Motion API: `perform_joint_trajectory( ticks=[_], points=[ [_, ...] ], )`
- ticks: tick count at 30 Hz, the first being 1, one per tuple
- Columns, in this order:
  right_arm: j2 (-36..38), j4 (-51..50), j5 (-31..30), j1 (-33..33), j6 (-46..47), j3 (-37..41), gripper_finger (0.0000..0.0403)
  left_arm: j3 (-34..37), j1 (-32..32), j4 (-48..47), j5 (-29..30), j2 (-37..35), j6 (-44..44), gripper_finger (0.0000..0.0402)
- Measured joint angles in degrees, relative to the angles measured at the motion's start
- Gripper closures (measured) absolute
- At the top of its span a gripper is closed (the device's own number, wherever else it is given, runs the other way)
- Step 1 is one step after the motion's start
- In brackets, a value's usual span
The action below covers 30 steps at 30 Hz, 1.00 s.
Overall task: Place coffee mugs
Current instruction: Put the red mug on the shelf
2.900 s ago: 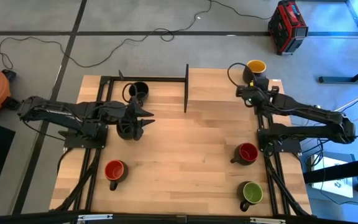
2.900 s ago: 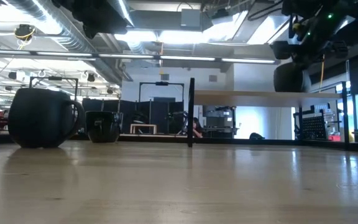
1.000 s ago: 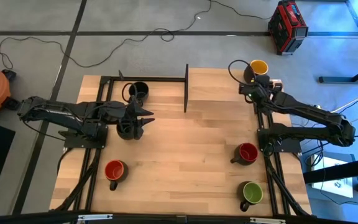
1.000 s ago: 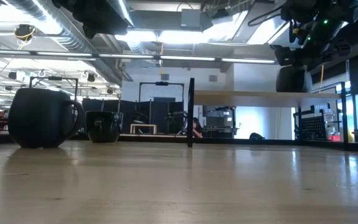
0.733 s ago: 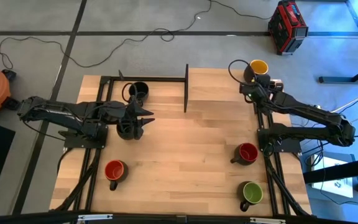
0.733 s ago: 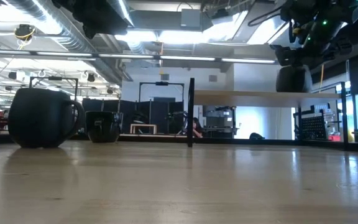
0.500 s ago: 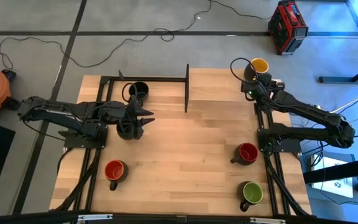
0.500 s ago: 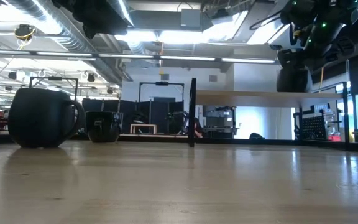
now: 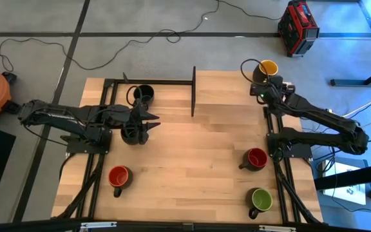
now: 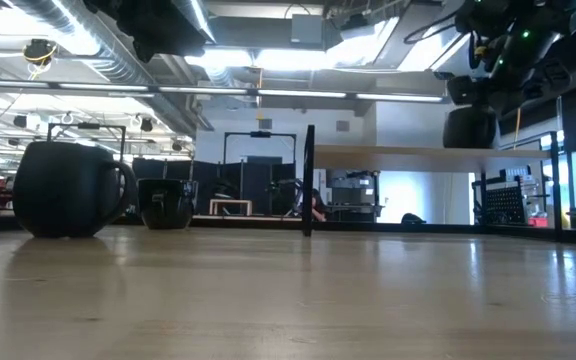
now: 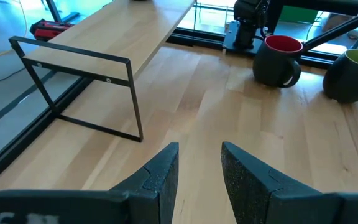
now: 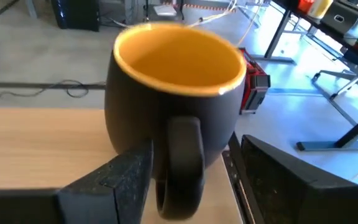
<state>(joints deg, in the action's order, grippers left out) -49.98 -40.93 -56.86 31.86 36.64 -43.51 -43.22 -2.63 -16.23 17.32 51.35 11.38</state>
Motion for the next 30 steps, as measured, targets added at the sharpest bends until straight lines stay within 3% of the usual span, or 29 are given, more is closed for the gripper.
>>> perform_joint_trajectory(
  ticks=[8, 13, 16, 25, 30],
  points=[
    [1.12, 0.09, 1.75, 0.0, -6.34, -5.6, 0.0168, 0.0, 0.0, 0.0, 0.0, 0.0, 0.0, 0.0285],
    [1.12, -1.76, 8.75, 0.0, -7.76, -9.91, 0.0168, 0.0, 0.0, 0.02, 0.0, 0.0, 0.0, 0.0285],
    [1.12, -4.38, 15.99, -1.16, -8.52, -13.16, 0.0168, 0.0, 0.0, 0.0, 0.0, 0.0, 0.0, 0.0285],
    [1.11, -5.25, 35.2, -15.98, -7.46, -19.19, 0.0168, 0.0, 0.0, 0.0, 0.0, 0.0, 0.0, 0.0285],
    [0.03, -5.06, 39.56, -27.62, -3.37, -19.23, 0.0168, 0.0, 0.0, 0.0, -0.01, 0.0, 0.01, 0.0285]
  ],
)
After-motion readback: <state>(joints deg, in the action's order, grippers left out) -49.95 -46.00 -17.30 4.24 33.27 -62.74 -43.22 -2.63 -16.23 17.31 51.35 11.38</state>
